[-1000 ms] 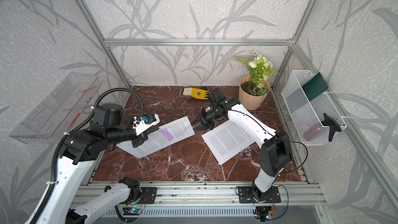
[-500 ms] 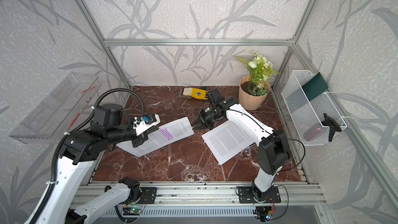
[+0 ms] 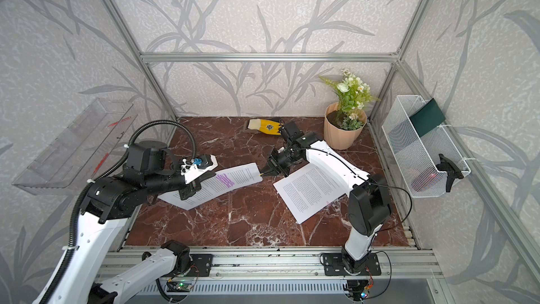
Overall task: Unclip the paperclips from the documents
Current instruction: Remove the paper clip from the document.
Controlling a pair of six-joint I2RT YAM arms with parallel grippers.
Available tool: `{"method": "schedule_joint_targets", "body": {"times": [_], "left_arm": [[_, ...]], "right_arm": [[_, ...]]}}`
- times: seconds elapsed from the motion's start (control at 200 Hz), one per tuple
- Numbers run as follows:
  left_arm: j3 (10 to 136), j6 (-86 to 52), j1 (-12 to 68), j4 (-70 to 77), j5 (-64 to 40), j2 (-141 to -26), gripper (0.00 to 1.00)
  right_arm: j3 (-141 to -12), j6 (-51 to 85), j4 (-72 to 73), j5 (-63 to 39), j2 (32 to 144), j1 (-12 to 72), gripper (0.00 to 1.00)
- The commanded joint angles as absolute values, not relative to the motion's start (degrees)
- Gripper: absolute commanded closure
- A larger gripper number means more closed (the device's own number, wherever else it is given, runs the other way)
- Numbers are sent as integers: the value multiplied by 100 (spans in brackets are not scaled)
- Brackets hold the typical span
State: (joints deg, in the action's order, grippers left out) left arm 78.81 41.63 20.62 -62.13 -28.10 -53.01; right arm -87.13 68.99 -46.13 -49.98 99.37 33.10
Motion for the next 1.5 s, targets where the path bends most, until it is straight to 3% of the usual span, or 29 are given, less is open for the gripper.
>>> {"method": "schedule_joint_targets", "body": {"times": [0.0,0.91,1.28,1.495], "left_arm": [[8019,4324,2086,-6213,-2815,-5234,100],[7869,4676,2178,-6107,-2542,-4995,100],[7635,4784,2180,-6253,-1958,-4723,100],[7488,4505,2173,-6054,-1848,-4695,100]], "right_arm": [[-8679,6866,-4777,-4966,10026,3325,88],[-8612,6926,-5041,-4923,9993,3304,100],[-8803,6201,-5391,-4635,10263,2903,100],[-9327,5195,-5421,-3830,11044,2882,100]]}}
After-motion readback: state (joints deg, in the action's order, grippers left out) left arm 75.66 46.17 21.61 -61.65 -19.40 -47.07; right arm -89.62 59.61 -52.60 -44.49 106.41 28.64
